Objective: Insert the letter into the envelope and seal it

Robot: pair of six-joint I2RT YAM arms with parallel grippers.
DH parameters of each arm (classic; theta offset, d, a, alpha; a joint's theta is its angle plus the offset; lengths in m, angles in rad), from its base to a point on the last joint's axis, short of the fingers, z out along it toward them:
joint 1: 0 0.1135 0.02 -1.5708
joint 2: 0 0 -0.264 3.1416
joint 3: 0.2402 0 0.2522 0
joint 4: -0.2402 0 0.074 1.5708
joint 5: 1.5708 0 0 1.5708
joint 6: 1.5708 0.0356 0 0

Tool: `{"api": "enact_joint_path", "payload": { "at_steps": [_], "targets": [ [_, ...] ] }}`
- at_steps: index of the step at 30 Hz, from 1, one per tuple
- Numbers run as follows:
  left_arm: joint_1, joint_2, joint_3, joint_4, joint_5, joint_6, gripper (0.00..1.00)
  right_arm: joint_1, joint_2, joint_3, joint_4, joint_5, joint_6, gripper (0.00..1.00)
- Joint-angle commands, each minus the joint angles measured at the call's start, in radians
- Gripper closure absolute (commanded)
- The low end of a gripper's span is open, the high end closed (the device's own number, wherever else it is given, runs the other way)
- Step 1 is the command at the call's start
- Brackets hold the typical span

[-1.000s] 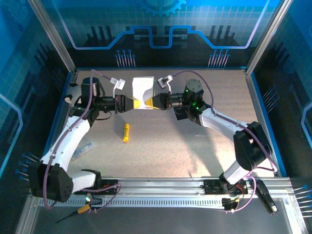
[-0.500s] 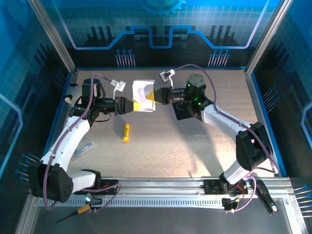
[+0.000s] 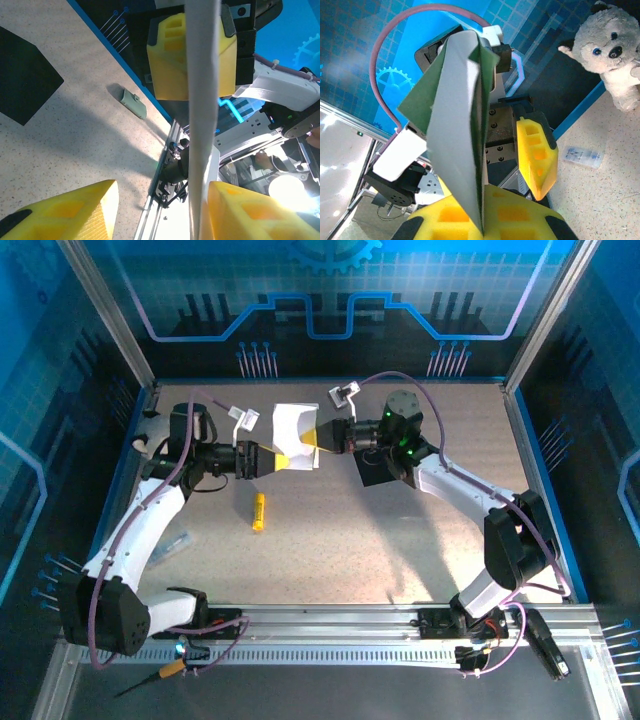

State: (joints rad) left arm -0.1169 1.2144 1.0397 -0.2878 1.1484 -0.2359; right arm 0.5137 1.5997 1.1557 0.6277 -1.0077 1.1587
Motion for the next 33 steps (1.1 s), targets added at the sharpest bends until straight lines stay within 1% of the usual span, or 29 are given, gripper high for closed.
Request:
{"api": "enact_joint_path", "payload": {
  "at_steps": [1,2,3,4,5,6,10,11,12,15,19,20,21,22,23,24,25,26,29,30,31,32,33],
  "targets": [
    [0.014,-0.009,0.057,-0.013,0.008,0.025,0.50,-0.011,-0.037,-0.014,-0.014,-0.028,-0.020,1.00],
    [0.014,-0.005,0.064,-0.011,0.009,0.026,0.52,-0.011,-0.042,-0.020,-0.016,-0.029,-0.024,1.00],
    [0.016,-0.002,0.067,-0.008,0.010,0.024,0.59,-0.011,-0.044,-0.026,-0.016,-0.029,-0.025,1.00],
    [0.016,0.002,0.071,-0.004,0.016,0.020,0.74,-0.011,-0.047,-0.032,-0.016,-0.028,-0.025,1.00],
    [0.016,0.005,0.074,0.001,0.024,0.017,0.93,-0.012,-0.050,-0.037,-0.016,-0.026,-0.027,1.00],
    [0.016,0.007,0.075,0.002,0.031,0.014,1.00,-0.012,-0.052,-0.040,-0.014,-0.026,-0.027,1.00],
    [0.016,-0.004,0.071,0.006,0.026,0.014,1.00,-0.014,-0.053,-0.039,-0.005,-0.027,-0.020,1.00],
    [0.018,-0.007,0.071,0.002,0.013,0.016,0.92,-0.014,-0.052,-0.037,-0.003,-0.030,-0.018,1.00],
    [0.019,-0.009,0.071,0.002,0.004,0.018,0.80,-0.014,-0.052,-0.036,-0.001,-0.030,-0.016,1.00],
    [0.022,-0.009,0.078,0.010,0.002,0.012,0.58,-0.012,-0.052,-0.039,0.003,-0.039,-0.010,1.00],
    [0.026,0.007,0.102,0.021,0.001,0.012,0.45,-0.005,-0.058,-0.054,0.006,-0.054,-0.007,1.00],
    [0.028,0.016,0.112,0.021,0.003,0.013,0.45,0.000,-0.059,-0.059,0.006,-0.057,-0.005,1.00],
    [0.028,0.024,0.119,0.022,0.006,0.013,0.48,0.001,-0.060,-0.063,0.006,-0.058,-0.005,1.00],
    [0.028,0.032,0.129,0.020,0.010,0.015,0.55,0.005,-0.063,-0.068,0.006,-0.062,-0.006,1.00],
    [0.028,0.041,0.137,0.019,0.013,0.016,0.63,0.009,-0.065,-0.073,0.004,-0.063,-0.007,1.00],
    [0.030,0.047,0.142,0.021,0.014,0.016,0.80,0.013,-0.067,-0.078,0.004,-0.065,-0.008,1.00],
    [0.030,0.051,0.147,0.021,0.013,0.019,0.93,0.016,-0.069,-0.083,0.003,-0.065,-0.008,1.00],
    [0.029,0.056,0.150,0.024,0.012,0.019,1.00,0.019,-0.072,-0.088,0.003,-0.065,-0.008,1.00],
    [0.030,0.063,0.160,0.030,0.017,0.018,1.00,0.027,-0.075,-0.099,0.001,-0.065,-0.010,1.00],
    [0.029,0.066,0.161,0.029,0.014,0.018,0.92,0.030,-0.076,-0.102,0.001,-0.065,-0.011,1.00],
    [0.030,0.067,0.163,0.031,0.012,0.020,0.79,0.032,-0.076,-0.103,0.001,-0.065,-0.010,1.00],
    [0.029,0.069,0.165,0.032,0.011,0.020,0.68,0.035,-0.076,-0.105,0.001,-0.065,-0.010,1.00],
    [0.029,0.071,0.166,0.034,0.011,0.019,0.60,0.038,-0.077,-0.104,0.000,-0.067,-0.012,1.00]
  ]
}}
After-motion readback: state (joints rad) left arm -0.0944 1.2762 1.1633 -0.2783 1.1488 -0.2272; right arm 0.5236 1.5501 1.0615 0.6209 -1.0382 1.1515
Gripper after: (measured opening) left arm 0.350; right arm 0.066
